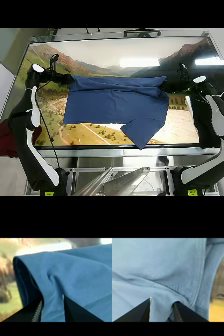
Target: Fold the shirts.
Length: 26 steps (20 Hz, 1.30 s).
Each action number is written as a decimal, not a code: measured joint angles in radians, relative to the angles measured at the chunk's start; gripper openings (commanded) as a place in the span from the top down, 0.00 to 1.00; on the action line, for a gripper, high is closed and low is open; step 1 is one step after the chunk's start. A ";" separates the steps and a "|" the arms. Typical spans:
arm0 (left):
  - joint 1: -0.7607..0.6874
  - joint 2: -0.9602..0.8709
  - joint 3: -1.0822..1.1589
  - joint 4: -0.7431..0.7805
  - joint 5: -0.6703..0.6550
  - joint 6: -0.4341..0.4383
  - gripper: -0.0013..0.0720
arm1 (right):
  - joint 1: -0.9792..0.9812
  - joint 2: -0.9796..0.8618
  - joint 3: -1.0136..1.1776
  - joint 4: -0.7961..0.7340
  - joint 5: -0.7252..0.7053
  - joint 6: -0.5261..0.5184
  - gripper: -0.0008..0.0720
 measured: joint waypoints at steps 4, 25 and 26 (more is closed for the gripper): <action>0.035 0.129 -0.043 0.140 -0.030 -0.094 0.60 | -0.017 0.115 0.000 -0.112 0.037 0.092 0.54; 0.187 0.548 -0.856 0.101 -0.064 -0.149 0.60 | -0.026 0.774 -0.974 -0.168 0.087 0.526 0.54; 0.187 0.548 -0.873 0.097 -0.057 -0.149 0.60 | -0.001 0.763 -0.987 -0.147 0.057 0.526 0.54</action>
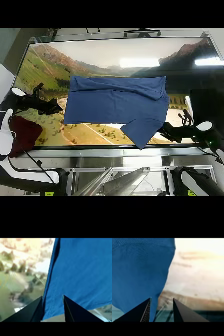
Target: Fold the shirts.
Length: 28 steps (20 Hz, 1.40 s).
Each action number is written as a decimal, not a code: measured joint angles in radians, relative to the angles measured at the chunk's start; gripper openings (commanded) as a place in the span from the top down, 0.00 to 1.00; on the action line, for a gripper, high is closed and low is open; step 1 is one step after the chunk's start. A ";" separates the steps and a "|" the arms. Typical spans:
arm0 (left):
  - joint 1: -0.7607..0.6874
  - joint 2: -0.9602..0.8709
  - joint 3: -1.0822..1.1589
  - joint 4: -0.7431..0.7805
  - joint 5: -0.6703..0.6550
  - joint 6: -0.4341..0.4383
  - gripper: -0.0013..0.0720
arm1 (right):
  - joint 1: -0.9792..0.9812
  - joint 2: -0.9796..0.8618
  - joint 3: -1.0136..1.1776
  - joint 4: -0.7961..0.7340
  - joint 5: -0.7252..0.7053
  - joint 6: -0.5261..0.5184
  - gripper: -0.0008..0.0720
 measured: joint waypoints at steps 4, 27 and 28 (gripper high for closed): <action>0.000 -0.017 -0.018 -0.008 0.022 0.003 0.60 | 0.083 -0.070 -0.021 0.157 -0.090 -0.073 0.54; -0.045 -0.141 0.026 -0.078 -0.161 0.064 0.95 | 0.125 -0.126 -0.026 0.354 -0.164 -0.299 0.97; -0.046 -0.140 0.044 -0.103 -0.162 0.065 0.95 | 0.119 -0.114 -0.018 0.354 -0.144 -0.302 0.97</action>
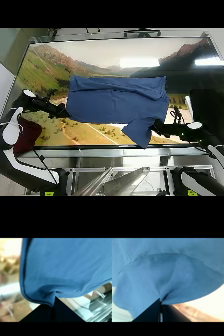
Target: Fold the shirts.
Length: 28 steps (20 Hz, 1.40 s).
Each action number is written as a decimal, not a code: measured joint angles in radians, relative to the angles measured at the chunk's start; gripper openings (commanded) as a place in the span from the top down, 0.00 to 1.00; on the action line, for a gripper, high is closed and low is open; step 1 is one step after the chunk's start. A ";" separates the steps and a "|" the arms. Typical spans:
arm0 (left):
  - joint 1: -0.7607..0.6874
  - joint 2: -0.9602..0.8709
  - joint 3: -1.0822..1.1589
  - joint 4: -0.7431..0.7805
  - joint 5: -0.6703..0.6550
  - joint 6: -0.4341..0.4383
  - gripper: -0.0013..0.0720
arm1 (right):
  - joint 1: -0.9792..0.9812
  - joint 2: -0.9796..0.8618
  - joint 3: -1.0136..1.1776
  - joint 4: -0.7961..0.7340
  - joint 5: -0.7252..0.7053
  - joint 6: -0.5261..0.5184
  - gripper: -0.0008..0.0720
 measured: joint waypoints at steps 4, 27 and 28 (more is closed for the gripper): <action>0.010 0.001 0.076 -0.041 -0.047 -0.002 0.95 | -0.092 0.090 0.045 -0.077 0.109 0.032 0.97; -0.143 -0.039 0.440 -0.024 -0.098 -0.085 0.95 | -0.224 -0.142 0.594 -0.018 0.121 -0.137 0.97; -0.152 -0.070 0.477 -0.010 -0.091 -0.092 0.95 | -0.216 -0.197 0.636 -0.016 0.112 -0.157 0.97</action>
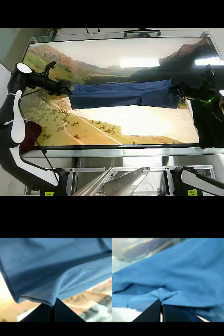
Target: Fold the shirts.
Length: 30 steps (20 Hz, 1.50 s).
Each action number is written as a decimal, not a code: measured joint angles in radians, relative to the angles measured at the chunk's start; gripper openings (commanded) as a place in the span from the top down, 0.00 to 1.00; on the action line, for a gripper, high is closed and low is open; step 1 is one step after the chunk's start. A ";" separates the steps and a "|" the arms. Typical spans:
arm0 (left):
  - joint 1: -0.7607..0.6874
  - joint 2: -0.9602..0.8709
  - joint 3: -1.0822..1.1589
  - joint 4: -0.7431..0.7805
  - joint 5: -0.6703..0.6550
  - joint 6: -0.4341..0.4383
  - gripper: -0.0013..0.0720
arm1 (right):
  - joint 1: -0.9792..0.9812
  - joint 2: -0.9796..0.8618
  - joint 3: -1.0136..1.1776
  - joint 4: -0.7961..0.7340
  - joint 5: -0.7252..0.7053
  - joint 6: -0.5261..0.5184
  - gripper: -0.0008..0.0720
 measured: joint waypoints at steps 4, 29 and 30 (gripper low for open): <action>-0.034 -0.149 0.157 0.039 0.015 -0.016 0.95 | 0.015 -0.193 0.118 0.007 -0.026 -0.082 0.97; -0.119 -0.184 0.331 0.230 0.095 -0.056 0.51 | -0.041 -0.406 0.307 -0.254 0.085 -0.047 0.11; -0.119 -0.172 0.331 0.230 0.099 -0.057 0.51 | -0.041 -0.423 0.309 -0.262 0.102 -0.039 0.11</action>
